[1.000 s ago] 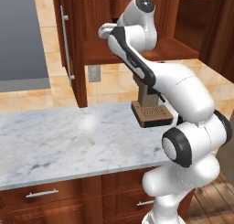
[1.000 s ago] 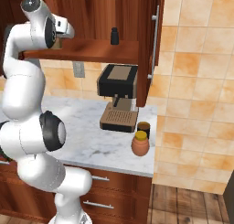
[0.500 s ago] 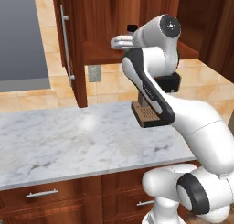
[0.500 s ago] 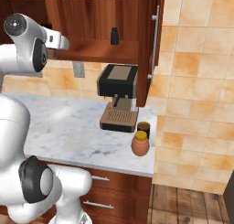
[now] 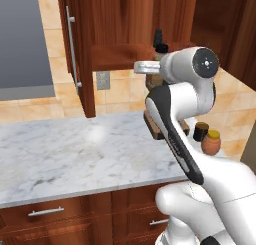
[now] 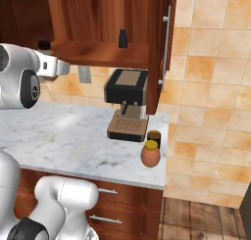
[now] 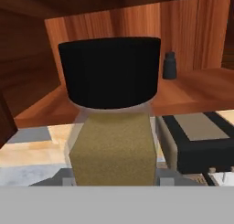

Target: Pick the cinnamon and honey bottle from the cabinet and place them next to the mug.

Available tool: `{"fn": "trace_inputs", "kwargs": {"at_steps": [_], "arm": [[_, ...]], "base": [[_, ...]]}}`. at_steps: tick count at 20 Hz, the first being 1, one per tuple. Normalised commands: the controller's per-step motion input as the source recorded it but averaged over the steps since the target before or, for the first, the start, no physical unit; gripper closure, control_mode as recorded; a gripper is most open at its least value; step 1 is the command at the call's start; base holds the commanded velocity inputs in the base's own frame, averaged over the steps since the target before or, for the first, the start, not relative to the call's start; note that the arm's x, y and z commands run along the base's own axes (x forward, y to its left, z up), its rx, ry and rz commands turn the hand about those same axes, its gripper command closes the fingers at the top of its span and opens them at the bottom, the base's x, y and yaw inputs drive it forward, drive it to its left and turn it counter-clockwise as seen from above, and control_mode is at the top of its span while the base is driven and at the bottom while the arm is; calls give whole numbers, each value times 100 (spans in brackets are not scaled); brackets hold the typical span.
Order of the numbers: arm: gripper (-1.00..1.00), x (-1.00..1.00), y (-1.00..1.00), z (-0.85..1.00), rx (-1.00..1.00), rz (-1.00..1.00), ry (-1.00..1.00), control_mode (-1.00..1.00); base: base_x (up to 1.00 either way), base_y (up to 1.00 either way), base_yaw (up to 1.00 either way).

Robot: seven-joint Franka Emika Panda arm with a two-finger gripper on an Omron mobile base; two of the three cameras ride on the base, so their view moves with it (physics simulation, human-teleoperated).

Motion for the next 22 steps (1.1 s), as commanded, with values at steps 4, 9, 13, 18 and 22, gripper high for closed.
{"fn": "trace_inputs", "kwargs": {"at_steps": [4, 9, 13, 18, 22], "arm": [[100, -51, -38, -44, 0, -26, 0, -100], [100, -21, -45, -52, 0, -41, 5, -100], [100, -1, -39, -52, 0, -52, 15, -100], [100, 14, -29, -33, 1, -53, 5, -100], [100, 1, -6, -11, 1, -27, 0, -100]], "base": [[0, 0, 0], [0, 0, 0], [0, 0, 0], [0, 0, 0], [0, 0, 0]]}}
